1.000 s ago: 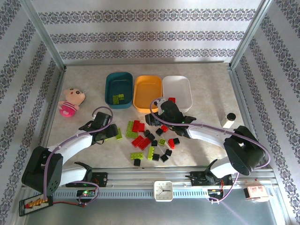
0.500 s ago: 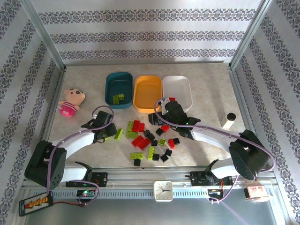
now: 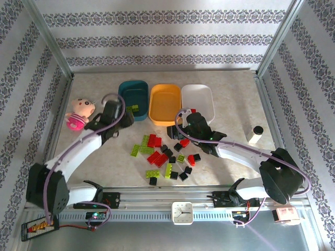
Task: Sort the legos into containers by color
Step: Pick up the lego from the middle-left of the table, then place the lego in the container.
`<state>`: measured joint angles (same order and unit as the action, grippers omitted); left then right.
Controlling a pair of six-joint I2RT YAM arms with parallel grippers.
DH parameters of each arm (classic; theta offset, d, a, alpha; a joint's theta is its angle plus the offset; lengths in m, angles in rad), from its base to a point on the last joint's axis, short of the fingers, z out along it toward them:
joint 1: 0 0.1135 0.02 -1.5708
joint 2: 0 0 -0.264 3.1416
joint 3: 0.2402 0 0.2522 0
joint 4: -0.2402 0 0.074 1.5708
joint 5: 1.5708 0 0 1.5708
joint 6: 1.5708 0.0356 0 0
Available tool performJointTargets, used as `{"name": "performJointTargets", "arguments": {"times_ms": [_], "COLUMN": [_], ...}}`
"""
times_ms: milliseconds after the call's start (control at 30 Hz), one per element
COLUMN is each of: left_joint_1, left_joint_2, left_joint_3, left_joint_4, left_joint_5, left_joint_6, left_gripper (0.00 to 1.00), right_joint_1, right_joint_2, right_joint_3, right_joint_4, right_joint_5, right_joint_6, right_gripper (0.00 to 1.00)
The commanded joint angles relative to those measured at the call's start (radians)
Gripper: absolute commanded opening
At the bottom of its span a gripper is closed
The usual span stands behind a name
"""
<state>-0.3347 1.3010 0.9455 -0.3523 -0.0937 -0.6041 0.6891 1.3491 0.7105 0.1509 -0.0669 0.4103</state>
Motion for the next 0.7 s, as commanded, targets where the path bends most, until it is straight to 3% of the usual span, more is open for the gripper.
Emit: {"name": "performJointTargets", "arguments": {"times_ms": [0,233,400,500,667], "left_joint_1": [-0.002,0.054,0.06,0.062,0.044], "left_joint_2": [0.162,0.476,0.581,0.565,0.378], "left_joint_3": [0.162,0.452,0.566,0.562,0.372], "left_joint_4": [-0.024,-0.086,-0.148,-0.165,-0.093], "left_joint_5": [-0.066,-0.075,-0.102,-0.081,-0.001], "left_joint_6": [0.099,0.137,0.156,0.163,0.151], "left_gripper": [0.5,0.51,0.73,0.77,0.81], "right_joint_1": [-0.008,-0.01,-0.016,-0.02,-0.032], "right_joint_2": [-0.011,-0.036,-0.06,-0.073,-0.085], "right_joint_3": [-0.017,-0.025,-0.031,-0.036,-0.04], "right_joint_4": [0.015,0.01,0.005,0.003,0.004], "right_joint_5": [0.017,0.025,0.03,0.033,0.028], "right_joint_6": [0.004,0.001,0.002,0.002,0.004], "right_gripper": [0.65,0.65,0.67,0.68,0.68]}}
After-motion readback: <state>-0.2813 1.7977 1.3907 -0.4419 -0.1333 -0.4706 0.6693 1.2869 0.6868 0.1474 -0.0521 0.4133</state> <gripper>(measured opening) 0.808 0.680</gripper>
